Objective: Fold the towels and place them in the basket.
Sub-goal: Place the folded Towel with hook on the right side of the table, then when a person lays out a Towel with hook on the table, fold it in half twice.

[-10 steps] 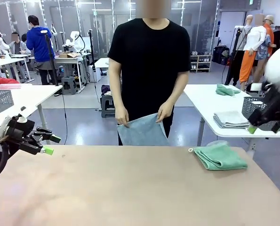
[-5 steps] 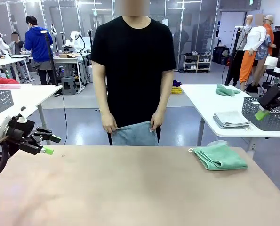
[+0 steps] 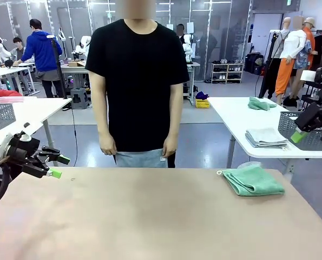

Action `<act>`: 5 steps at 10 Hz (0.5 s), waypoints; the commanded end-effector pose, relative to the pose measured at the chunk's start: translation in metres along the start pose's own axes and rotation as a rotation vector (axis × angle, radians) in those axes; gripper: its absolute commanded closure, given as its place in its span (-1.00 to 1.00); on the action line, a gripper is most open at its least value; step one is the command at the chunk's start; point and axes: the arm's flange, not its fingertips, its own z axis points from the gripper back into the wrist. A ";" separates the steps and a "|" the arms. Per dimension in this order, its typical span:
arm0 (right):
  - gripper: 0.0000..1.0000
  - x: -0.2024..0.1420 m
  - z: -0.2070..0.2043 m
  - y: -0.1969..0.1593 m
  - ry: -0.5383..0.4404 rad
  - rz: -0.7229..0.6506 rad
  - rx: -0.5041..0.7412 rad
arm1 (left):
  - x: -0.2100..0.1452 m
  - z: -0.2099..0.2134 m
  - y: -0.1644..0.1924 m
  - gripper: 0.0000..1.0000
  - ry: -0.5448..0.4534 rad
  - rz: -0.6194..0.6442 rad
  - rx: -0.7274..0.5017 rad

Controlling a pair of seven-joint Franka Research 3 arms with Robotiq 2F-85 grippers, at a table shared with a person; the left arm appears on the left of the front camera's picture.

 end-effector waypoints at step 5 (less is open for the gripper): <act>-1.00 -0.001 0.005 0.001 0.002 -0.013 0.005 | 0.002 0.001 -0.001 -0.93 0.000 0.003 0.000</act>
